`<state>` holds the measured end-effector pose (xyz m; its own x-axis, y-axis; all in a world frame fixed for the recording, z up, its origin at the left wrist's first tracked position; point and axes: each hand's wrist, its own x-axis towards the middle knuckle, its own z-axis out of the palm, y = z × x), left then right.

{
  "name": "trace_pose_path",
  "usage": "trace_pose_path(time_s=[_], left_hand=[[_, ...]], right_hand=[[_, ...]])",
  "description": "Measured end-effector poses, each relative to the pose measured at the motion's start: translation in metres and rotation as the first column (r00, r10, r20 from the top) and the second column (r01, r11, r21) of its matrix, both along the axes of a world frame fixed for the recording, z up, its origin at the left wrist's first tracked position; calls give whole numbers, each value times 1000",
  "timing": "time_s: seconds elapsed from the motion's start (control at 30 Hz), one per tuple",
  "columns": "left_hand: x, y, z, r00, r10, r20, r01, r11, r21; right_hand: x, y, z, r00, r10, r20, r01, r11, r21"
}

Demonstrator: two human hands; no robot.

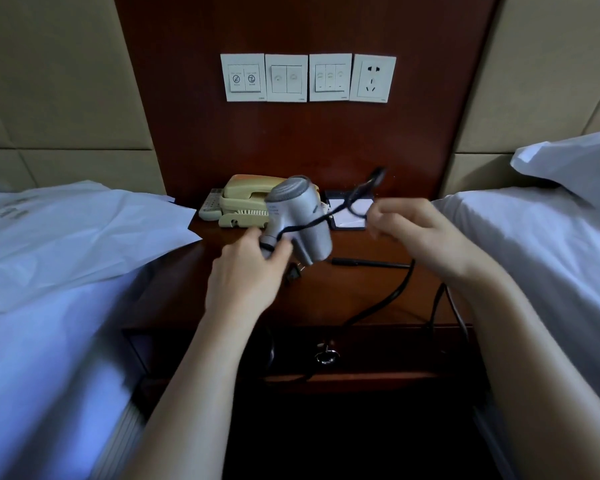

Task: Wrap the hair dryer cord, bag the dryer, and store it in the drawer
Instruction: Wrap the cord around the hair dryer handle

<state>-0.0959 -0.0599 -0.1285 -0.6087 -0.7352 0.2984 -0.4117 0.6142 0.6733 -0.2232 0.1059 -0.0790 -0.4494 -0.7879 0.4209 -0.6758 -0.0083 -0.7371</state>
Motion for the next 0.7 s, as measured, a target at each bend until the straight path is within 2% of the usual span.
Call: trace_pose_path(time_s=[0.17, 0.33, 0.53, 0.7], left_hand=[[16, -23, -8, 997, 76, 13, -77, 995, 63], [28, -29, -4, 993, 110, 35, -112, 993, 43], [36, -35, -4, 988, 154, -23, -151, 983, 103], [33, -36, -4, 989, 127, -79, -111, 976, 185]], right_hand=[[-20, 14, -5, 973, -186, -136, 178, 981, -73], [-41, 9, -21, 903, -346, -253, 332, 938, -100], [-60, 12, -36, 770, -591, -241, 580, 805, -122], [-53, -5, -55, 752, -606, -261, 633, 773, 29]])
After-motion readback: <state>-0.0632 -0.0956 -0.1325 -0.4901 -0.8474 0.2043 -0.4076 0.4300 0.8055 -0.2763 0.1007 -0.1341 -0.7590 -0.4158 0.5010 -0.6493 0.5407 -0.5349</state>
